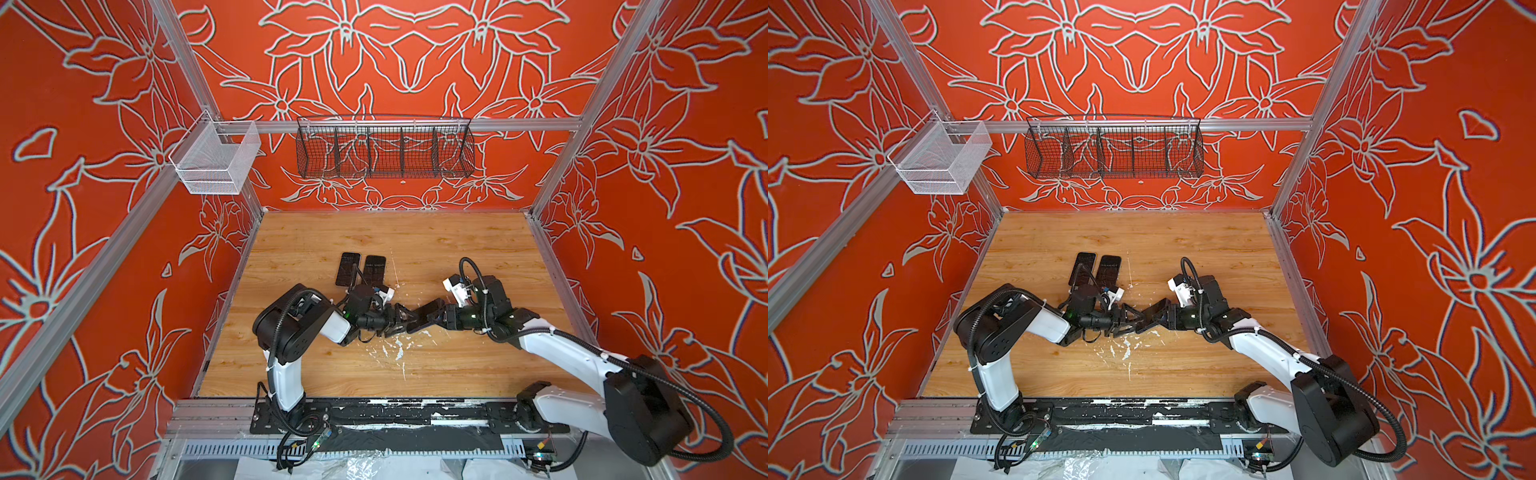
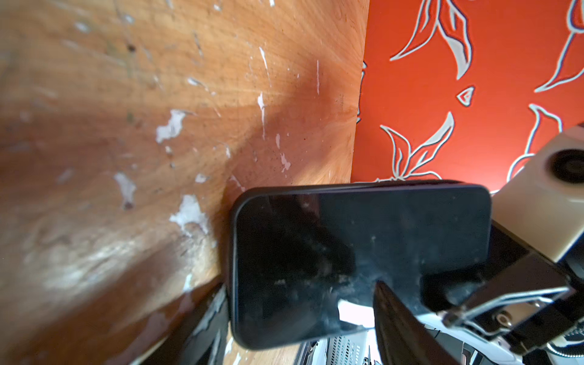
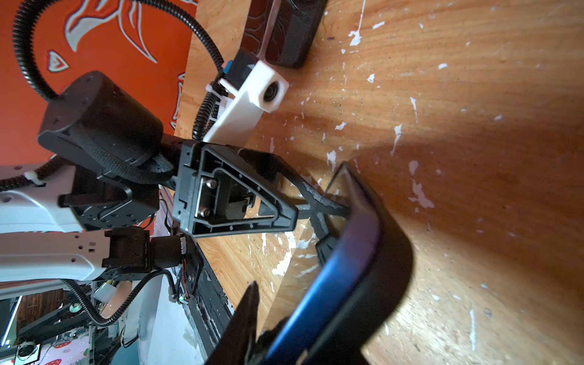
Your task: Put the phone into the phone case
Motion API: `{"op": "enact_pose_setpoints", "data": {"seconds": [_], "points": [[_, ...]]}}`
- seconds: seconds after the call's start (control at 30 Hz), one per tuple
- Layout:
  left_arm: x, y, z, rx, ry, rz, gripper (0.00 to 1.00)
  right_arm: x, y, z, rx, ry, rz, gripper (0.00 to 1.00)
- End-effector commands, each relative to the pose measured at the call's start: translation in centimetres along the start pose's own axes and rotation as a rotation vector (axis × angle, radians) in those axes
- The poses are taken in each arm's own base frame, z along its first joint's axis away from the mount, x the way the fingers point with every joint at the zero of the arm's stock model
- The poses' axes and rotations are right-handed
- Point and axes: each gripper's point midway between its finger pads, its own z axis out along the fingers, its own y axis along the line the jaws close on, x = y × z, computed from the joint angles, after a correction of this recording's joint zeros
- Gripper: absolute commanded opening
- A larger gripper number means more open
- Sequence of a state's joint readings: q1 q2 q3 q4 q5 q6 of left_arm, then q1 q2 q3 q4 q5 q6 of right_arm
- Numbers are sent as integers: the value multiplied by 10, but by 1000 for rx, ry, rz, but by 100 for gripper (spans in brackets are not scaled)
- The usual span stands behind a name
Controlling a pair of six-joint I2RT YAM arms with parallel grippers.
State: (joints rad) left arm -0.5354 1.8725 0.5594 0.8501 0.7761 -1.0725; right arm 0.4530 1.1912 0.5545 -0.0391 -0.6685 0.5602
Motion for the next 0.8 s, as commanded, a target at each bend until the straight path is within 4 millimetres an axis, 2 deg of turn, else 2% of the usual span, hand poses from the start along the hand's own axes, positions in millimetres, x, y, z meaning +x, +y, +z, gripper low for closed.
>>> {"op": "enact_pose_setpoints", "data": {"seconds": [0.0,0.23,0.37,0.43,0.57,0.77], "points": [[25,100,-16,-312,-18,-246,72,-6,6,-5,-3,-11,-11,18],[20,96,-19,-299,-33,-243,72,-8,7,-13,17,-38,-14,9],[12,82,-23,-255,-47,-211,72,-19,17,-23,0,-93,-8,7],[10,67,-24,-215,-44,-165,72,-30,24,-31,-14,-149,1,6],[2,24,-26,-91,-43,-62,75,-48,46,-43,-87,-225,8,6],[-16,-41,-34,55,-81,62,77,-55,65,-50,-156,-239,-22,6]]}}
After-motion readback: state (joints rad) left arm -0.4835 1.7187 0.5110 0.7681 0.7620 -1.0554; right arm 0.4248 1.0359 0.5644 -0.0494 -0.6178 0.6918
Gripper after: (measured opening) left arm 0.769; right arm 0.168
